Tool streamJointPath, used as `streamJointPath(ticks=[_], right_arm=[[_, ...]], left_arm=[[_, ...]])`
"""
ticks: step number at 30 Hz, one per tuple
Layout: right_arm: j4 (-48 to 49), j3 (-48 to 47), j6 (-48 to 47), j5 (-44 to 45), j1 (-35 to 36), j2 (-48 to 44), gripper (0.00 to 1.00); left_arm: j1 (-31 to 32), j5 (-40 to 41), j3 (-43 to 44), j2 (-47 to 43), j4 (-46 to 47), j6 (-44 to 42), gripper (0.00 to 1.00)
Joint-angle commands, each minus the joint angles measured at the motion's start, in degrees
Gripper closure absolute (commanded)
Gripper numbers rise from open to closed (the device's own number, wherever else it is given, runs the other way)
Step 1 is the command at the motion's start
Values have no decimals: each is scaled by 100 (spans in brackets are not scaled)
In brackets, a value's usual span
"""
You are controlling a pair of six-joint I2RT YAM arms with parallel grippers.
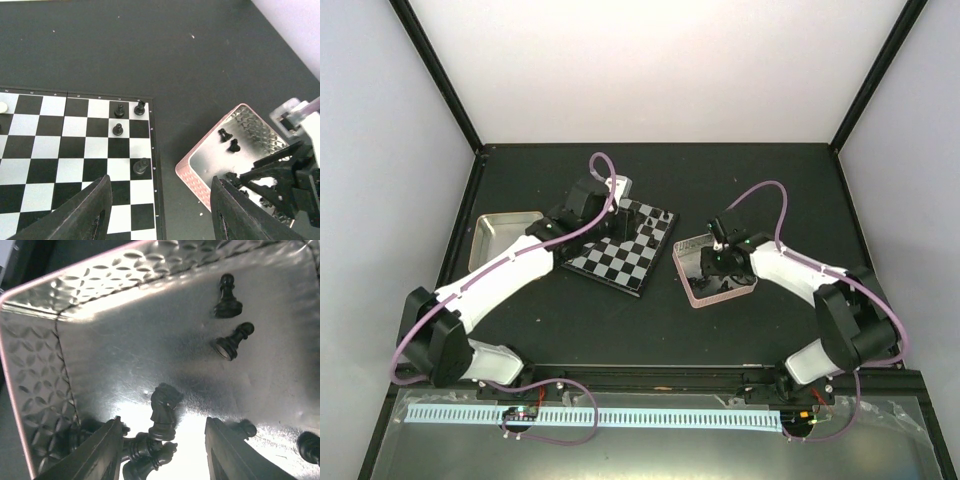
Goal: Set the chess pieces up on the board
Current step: Pick up the chess piece from the storage box.
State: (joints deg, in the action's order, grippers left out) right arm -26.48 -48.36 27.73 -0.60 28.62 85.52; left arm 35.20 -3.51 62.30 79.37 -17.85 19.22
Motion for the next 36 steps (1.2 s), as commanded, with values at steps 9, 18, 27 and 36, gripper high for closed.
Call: streamJointPath(ticks=[9, 18, 27, 36], right_arm=[[-652, -430, -20, 69, 196, 831, 63], [-681, -486, 41, 256, 215, 1050, 78], [-74, -263, -128, 320, 223, 681, 90], [2089, 774, -852, -1120, 223, -1314, 88]], left_arm=[[-33, -250, -213, -466, 264, 161, 44], [-31, -315, -319, -513, 290, 157, 44], [-32, -427, -354, -563, 298, 237, 44], [-80, -1322, -434, -1073, 452, 626, 41]])
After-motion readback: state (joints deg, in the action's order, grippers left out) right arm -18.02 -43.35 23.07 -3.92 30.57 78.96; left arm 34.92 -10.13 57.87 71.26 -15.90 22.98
